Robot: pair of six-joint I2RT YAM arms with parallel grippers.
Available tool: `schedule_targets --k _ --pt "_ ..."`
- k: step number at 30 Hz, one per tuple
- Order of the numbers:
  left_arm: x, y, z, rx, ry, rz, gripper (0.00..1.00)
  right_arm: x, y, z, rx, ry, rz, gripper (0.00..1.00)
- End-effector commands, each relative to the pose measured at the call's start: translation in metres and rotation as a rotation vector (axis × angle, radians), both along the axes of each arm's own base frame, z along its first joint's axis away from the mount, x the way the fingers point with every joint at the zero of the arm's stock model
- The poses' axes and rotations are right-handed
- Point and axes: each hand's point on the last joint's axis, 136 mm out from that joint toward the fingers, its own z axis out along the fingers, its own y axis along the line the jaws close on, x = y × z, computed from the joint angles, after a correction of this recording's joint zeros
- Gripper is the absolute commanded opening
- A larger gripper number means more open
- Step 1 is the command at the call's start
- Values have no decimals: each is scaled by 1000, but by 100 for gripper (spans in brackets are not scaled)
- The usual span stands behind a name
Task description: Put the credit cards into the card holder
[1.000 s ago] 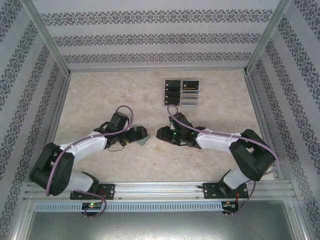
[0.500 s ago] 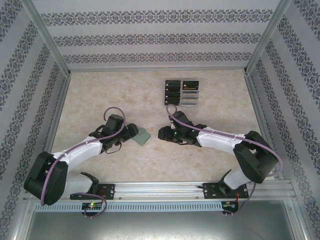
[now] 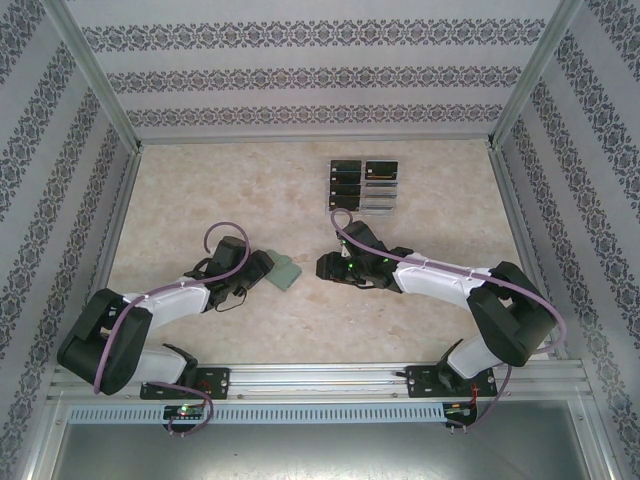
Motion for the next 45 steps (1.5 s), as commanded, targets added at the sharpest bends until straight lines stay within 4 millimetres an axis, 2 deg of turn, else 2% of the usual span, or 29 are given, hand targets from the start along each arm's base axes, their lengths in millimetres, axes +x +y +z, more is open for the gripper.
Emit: schedule_targets --k 1,9,16,24,29,35,41,45 --pt "31 -18 11 -121 -124 26 69 9 -1 6 -11 -25 -4 45" --pt "44 -30 31 -174 -190 12 64 9 -3 4 -16 -22 -4 45" --pt "42 -23 42 -124 -183 43 65 10 -2 2 -14 -18 0 45" --pt "33 -15 63 -75 -203 78 72 24 16 10 6 -35 36 44" --pt "25 -3 58 -35 -176 118 73 32 25 8 9 -34 51 42" --pt "17 6 45 -9 -128 155 73 40 36 -2 15 -17 66 31" --pt "15 6 36 -1 -102 151 72 44 45 -17 19 16 78 19" --pt "16 1 28 -15 -85 144 71 46 53 -25 26 37 85 16"
